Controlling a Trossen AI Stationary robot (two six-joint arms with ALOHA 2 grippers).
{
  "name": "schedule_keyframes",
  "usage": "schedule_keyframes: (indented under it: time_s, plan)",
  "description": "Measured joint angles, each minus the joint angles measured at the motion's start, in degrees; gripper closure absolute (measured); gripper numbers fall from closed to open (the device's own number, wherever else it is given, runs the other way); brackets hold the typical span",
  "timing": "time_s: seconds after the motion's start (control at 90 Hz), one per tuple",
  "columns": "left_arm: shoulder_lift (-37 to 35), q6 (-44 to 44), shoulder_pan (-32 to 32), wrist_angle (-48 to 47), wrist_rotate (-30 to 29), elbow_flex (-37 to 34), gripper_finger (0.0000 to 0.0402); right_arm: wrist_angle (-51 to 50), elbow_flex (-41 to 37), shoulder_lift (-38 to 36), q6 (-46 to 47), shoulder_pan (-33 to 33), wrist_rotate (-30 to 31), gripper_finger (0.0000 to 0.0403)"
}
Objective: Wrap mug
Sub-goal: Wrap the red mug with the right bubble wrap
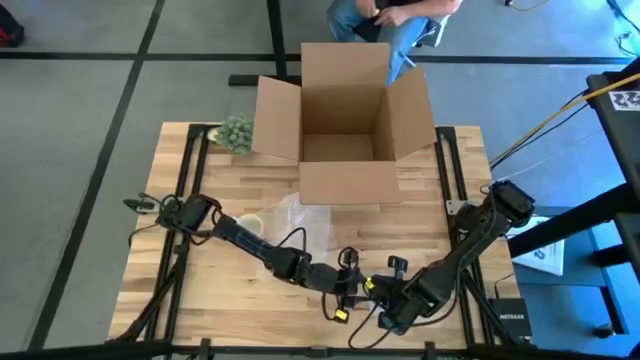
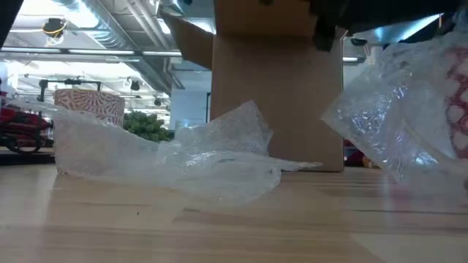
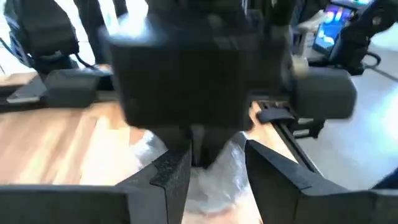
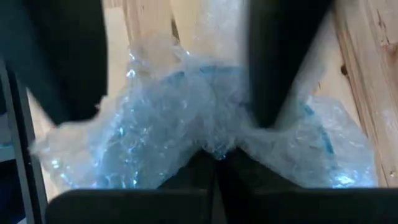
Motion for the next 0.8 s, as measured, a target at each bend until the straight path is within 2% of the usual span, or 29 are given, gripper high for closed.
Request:
schedule_keyframes:
  time_s: [0.278, 0.511, 0.633, 0.8]
  plan:
    - [5.0, -3.2, 0.9, 1.1, 0.0, 0.2, 0.0267, 0.0, 0.1, 0.0, 0.0, -0.3, -0.2, 0.0403]
    - [5.1, -3.1, 0.9, 0.9, 0.4, 0.2, 0.0267, -5.1, 5.1, 0.2, -1.5, -0.2, -1.0, 0.0398]
    - [5.2, -3.1, 0.8, 0.9, 0.6, 0.2, 0.0267, -10.3, 9.3, 0.2, -1.3, -0.2, -1.1, 0.0370]
    - [5.2, -3.1, 0.8, 1.0, 0.6, 0.2, 0.0267, -18.9, 16.6, 0.1, -0.9, -0.2, -1.0, 0.0302]
